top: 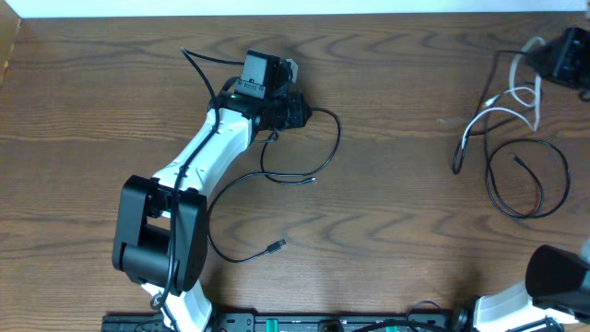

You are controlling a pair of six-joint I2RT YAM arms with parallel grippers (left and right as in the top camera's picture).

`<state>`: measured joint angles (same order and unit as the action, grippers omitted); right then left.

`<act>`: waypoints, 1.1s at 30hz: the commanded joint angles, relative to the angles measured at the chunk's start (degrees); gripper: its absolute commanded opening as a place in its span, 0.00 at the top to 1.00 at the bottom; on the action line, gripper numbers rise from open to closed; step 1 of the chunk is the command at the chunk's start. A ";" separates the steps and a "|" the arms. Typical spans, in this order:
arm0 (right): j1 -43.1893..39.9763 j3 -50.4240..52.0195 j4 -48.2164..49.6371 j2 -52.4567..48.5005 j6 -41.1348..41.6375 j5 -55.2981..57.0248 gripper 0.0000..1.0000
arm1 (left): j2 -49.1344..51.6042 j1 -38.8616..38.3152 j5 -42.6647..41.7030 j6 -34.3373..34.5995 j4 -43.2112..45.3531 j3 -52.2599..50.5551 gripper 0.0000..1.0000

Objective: Untangle cables

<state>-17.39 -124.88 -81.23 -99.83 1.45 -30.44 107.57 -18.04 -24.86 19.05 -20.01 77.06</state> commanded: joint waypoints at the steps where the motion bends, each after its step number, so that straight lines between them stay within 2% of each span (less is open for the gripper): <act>1: 7.13 -1.18 3.43 0.46 -2.80 -8.37 0.99 | 0.79 0.28 2.05 -1.01 -0.11 -0.13 0.71; 6: 13.70 -5.64 13.18 0.52 -1.31 -19.69 0.99 | 0.79 0.31 2.01 -0.96 -0.11 -0.13 0.65; 10: 14.38 -11.30 23.50 0.61 3.78 -32.44 0.99 | 0.79 0.28 1.99 -0.96 -0.15 -0.13 0.60; 13: 14.38 -14.71 28.39 0.61 6.86 -37.20 0.99 | 0.79 0.28 1.99 -0.96 -0.35 -0.13 0.59; 16: 14.38 -15.69 25.33 0.61 5.64 -34.01 0.99 | 0.79 0.28 1.99 -0.96 -0.37 -0.13 0.56; 22: 16.15 -13.77 7.39 -1.20 -2.05 -14.49 0.99 | 0.79 0.28 2.01 -0.98 -0.35 -0.13 0.53; 26: 18.18 -10.45 0.92 -2.97 -2.93 -4.92 0.99 | 0.79 0.28 2.01 -0.98 -0.33 -0.13 0.52; 29: 18.99 -7.02 -1.07 -4.02 -4.42 -4.00 0.99 | 0.79 0.28 1.99 -0.96 -0.31 -0.13 0.51; 33: 19.52 -3.54 -1.27 -4.57 -5.60 -4.68 0.99 | 0.79 -0.07 1.97 -0.96 0.13 -0.13 0.43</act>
<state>1.32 -129.99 -82.50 -104.66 -1.45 -36.86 107.59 -18.04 -23.62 19.00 -20.14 77.06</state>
